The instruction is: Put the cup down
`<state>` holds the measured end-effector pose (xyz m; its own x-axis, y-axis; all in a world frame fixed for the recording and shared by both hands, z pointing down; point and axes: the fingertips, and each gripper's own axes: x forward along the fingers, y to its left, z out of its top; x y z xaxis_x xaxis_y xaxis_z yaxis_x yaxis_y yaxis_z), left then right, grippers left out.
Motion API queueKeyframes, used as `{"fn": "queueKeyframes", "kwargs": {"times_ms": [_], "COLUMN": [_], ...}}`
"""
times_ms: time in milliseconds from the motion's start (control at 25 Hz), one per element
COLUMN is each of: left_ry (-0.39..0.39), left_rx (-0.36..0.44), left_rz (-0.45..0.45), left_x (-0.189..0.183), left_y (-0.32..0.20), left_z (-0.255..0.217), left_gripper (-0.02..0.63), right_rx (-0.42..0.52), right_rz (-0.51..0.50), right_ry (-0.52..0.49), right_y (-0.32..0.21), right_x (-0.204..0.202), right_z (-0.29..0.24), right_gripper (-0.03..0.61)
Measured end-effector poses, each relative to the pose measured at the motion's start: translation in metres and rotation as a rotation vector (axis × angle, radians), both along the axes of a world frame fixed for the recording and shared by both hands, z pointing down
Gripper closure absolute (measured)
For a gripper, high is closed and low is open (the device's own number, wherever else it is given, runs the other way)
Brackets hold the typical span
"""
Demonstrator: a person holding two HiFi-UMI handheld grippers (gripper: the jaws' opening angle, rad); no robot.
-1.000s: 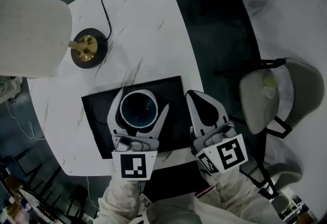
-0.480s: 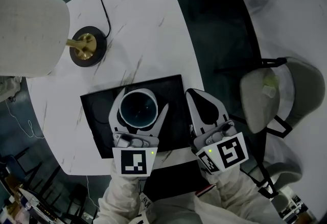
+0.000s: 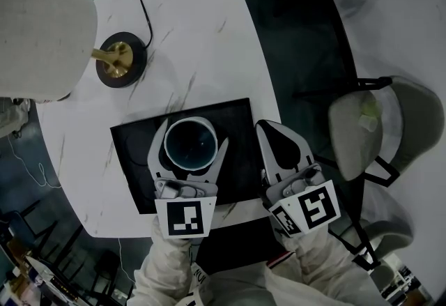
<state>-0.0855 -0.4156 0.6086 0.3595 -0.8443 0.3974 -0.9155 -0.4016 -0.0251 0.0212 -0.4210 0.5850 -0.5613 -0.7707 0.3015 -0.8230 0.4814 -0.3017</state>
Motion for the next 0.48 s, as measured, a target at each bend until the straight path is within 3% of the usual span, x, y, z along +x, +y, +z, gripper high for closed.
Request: {"fn": "queueKeyframes", "kwargs": {"times_ms": [120, 480], "left_ry": [-0.055, -0.019], "left_rx": [0.0, -0.034], "left_rz": [0.041, 0.01], "left_x": [0.0007, -0.0009], "left_y": [0.0003, 0.0075], "left_z": [0.0014, 0.0066], "left_gripper": [0.198, 0.164], "right_rx": [-0.002, 0.003], "right_rz": [0.006, 0.015], "right_ry": [0.0, -0.001], "right_y": [0.0019, 0.0084], "right_x": [0.0005, 0.0006], "right_z": [0.0003, -0.0029], "right_gripper": [0.572, 0.572]}}
